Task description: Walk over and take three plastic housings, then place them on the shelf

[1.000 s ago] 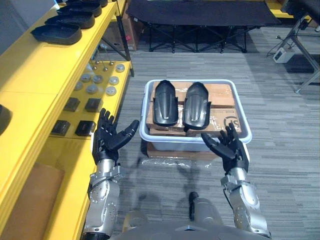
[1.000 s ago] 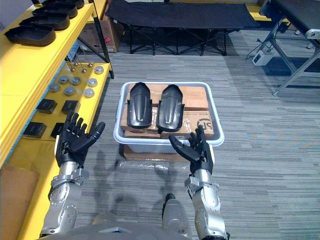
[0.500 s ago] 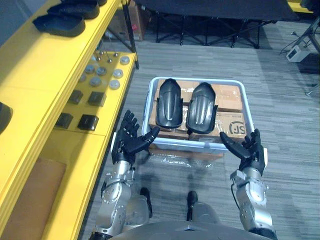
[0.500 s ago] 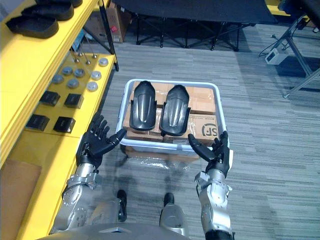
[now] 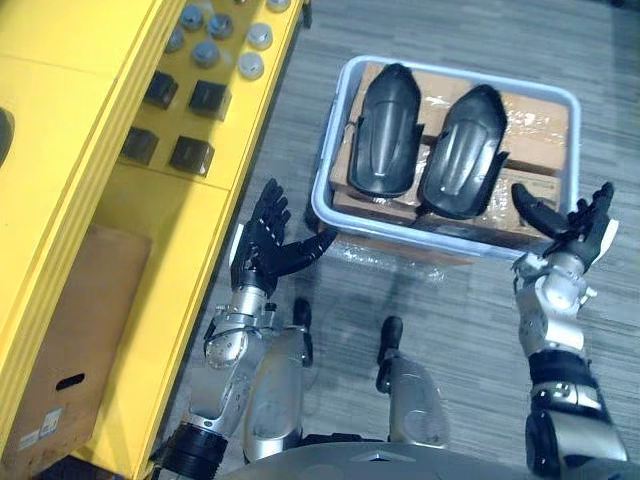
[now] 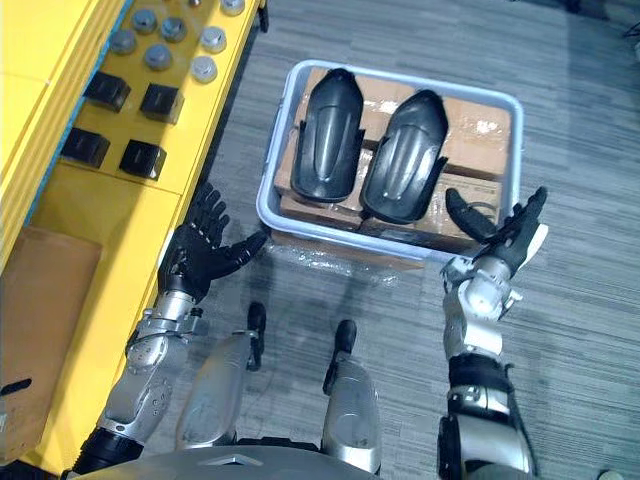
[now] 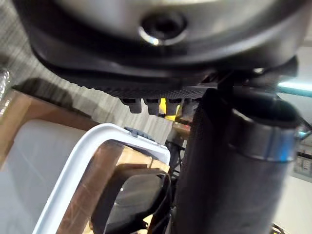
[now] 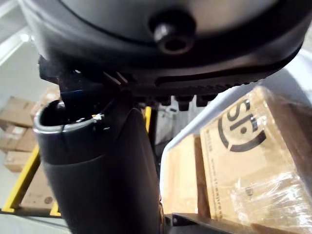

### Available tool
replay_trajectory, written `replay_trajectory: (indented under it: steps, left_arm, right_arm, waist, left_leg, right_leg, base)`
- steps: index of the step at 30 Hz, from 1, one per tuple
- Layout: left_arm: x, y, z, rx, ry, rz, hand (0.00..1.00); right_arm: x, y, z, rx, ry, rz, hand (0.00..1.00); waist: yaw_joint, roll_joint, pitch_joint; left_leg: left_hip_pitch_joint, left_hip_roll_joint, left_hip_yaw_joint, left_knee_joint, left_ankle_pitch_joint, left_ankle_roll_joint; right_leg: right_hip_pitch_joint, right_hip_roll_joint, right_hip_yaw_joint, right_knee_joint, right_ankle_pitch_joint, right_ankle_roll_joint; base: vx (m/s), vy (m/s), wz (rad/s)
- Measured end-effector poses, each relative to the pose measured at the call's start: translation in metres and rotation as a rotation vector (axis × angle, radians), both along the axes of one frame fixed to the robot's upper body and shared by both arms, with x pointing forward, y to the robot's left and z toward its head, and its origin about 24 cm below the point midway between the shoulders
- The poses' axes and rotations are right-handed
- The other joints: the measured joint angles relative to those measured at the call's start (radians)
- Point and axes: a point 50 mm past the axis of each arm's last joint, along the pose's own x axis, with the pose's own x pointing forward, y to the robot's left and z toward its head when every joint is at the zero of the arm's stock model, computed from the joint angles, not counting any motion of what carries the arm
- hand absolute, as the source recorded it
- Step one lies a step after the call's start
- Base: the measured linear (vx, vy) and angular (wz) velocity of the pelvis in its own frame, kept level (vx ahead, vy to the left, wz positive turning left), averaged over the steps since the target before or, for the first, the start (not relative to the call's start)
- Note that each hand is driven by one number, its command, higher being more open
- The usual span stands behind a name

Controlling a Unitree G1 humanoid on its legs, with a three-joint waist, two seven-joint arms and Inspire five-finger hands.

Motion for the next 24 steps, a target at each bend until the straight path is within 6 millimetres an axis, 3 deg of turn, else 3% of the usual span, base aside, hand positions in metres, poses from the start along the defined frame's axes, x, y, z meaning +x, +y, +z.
replay_trajectory:
  steps: [4,7,13,16,17,24]
  left_arm:
    - [0.01,-0.006,-0.001,0.044,0.004,0.02,1.0]
    - [0.011,-0.008,-0.005,0.051,0.026,0.019,1.0]
    - [0.012,-0.018,-0.006,0.056,0.03,-0.021,1.0]
    - [0.014,-0.019,-0.006,0.058,0.03,-0.019,1.0]
    - [0.015,-0.021,-0.006,0.059,0.031,-0.023,1.0]
    - [0.016,-0.026,-0.011,0.064,0.053,-0.025,1.0]
  right_arm:
    - [0.022,-0.022,0.042,-0.105,0.004,-0.008,1.0]
    - [0.033,-0.027,0.064,-0.144,-0.001,-0.004,1.0]
    - [0.038,-0.043,0.086,-0.165,0.081,-0.034,1.0]
    - [0.042,-0.044,0.087,-0.183,0.147,-0.029,1.0]
    - [0.041,-0.049,0.092,-0.196,0.166,-0.039,0.0]
    - [0.029,-0.076,0.103,-0.291,0.371,-0.129,0.0]
  waist:
    - [0.022,0.042,0.034]
    - [0.027,0.052,0.039]
    - [0.053,0.086,0.057]
    - [0.055,0.088,0.058]
    - [0.056,0.09,0.059]
    - [0.076,0.093,0.059]
  left_leg:
    - [-0.06,-0.002,-0.018,0.031,0.001,0.002]
    - [-0.09,-0.01,-0.026,0.036,0.011,0.007]
    - [-0.117,-0.014,-0.034,0.04,0.019,0.009]
    - [-0.127,-0.025,-0.039,0.005,0.048,0.008]
    - [-0.129,-0.029,-0.044,-0.007,0.059,0.007]
    - [-0.126,-0.033,-0.058,-0.027,0.076,0.001]
  right_leg:
    - [-0.055,-0.005,-0.016,0.043,-0.004,-0.003]
    - [-0.094,-0.015,-0.022,0.079,-0.016,-0.006]
    - [-0.121,-0.02,-0.031,0.102,-0.022,-0.008]
    - [-0.148,-0.036,-0.039,0.111,-0.023,-0.009]
    - [-0.153,-0.04,-0.044,0.112,-0.023,-0.009]
    - [-0.153,-0.046,-0.063,0.128,-0.028,-0.017]
  base:
    - [-0.03,0.025,0.07]
    - [-0.03,0.016,0.1]
    - [-0.03,0.009,0.05]
    - [-0.03,0.0,0.12]
    - [0.0,-0.024,0.15]
    - [-0.01,-0.014,0.08]
